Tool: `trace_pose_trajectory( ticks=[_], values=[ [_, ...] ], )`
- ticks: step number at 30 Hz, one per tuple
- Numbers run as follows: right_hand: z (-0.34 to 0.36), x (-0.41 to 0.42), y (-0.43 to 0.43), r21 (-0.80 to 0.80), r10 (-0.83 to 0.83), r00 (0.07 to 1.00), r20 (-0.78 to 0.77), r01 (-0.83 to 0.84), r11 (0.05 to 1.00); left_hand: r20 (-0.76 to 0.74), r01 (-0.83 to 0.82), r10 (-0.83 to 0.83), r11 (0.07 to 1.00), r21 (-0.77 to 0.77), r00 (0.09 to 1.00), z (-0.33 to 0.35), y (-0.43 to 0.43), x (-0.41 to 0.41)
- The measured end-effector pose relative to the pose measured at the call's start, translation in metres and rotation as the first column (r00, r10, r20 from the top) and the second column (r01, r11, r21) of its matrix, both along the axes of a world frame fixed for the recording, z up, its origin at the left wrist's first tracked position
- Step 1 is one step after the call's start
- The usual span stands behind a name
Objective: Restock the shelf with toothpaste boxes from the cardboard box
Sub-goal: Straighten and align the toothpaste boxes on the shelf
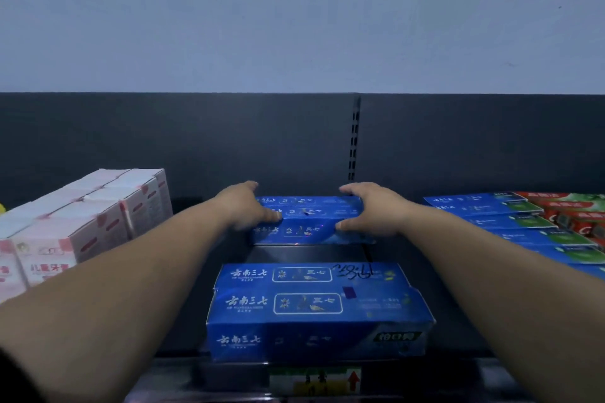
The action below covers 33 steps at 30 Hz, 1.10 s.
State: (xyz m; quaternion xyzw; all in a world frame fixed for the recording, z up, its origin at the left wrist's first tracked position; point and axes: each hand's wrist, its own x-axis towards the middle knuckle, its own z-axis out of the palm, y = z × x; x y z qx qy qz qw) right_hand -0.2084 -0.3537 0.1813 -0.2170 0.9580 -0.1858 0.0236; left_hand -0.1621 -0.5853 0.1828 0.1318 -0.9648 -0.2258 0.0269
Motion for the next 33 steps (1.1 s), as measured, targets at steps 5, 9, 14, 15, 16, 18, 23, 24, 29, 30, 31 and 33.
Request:
trace_pose_trajectory(
  ticks=[5, 9, 14, 15, 16, 18, 23, 24, 29, 30, 31, 33],
  values=[
    [-0.002, -0.014, -0.009, 0.068, 0.002, 0.998, 0.062, -0.007, 0.998, 0.011, 0.035, -0.037, 0.994, 0.107, 0.999, -0.011, 0.002, -0.014],
    [-0.006, -0.019, -0.009, 0.055, -0.014, 0.994, 0.111, 0.008, 0.998, 0.033, 0.014, -0.015, 0.999, 0.033, 0.999, -0.012, 0.003, -0.018],
    [-0.01, -0.022, -0.008, 0.105, -0.019, 0.997, 0.079, 0.011, 0.994, 0.113, 0.014, -0.011, 0.999, -0.03, 0.994, -0.013, -0.005, -0.021],
    [-0.01, -0.022, -0.008, 0.117, -0.014, 0.998, 0.062, 0.006, 0.993, 0.134, 0.027, -0.022, 0.999, -0.033, 0.991, -0.015, -0.005, -0.021],
    [-0.01, -0.021, -0.008, 0.126, -0.007, 0.999, 0.047, 0.001, 0.992, 0.149, 0.034, -0.029, 0.999, -0.032, 0.988, -0.017, -0.006, -0.019],
    [-0.01, -0.02, -0.004, 0.127, 0.001, 1.0, 0.024, -0.004, 0.992, 0.158, 0.033, -0.03, 0.999, -0.015, 0.987, -0.018, -0.006, -0.015],
    [-0.009, -0.007, 0.007, 0.081, 0.026, 0.999, 0.041, -0.03, 0.996, 0.166, 0.025, -0.021, 0.999, -0.023, 0.986, -0.011, 0.0, 0.005],
    [-0.008, -0.002, 0.009, 0.094, 0.038, 0.999, 0.039, -0.041, 0.995, 0.176, 0.026, -0.018, 0.999, -0.045, 0.984, -0.01, 0.001, 0.012],
    [-0.005, 0.024, 0.016, 0.119, 0.042, 0.998, 0.057, -0.048, 0.992, 0.187, 0.022, 0.003, 0.99, -0.136, 0.982, -0.004, 0.011, 0.042],
    [-0.004, 0.031, 0.016, 0.103, 0.041, 0.997, 0.059, -0.047, 0.994, 0.181, 0.019, 0.006, 0.99, -0.138, 0.983, -0.004, 0.014, 0.047],
    [-0.003, 0.037, 0.017, 0.087, 0.047, 0.997, 0.062, -0.052, 0.995, 0.177, 0.015, 0.01, 0.99, -0.138, 0.984, -0.003, 0.016, 0.053],
    [0.0, 0.051, 0.019, 0.073, 0.067, 0.995, 0.072, -0.072, 0.995, 0.168, 0.006, 0.017, 0.991, -0.134, 0.986, -0.003, 0.019, 0.063]
  ],
)
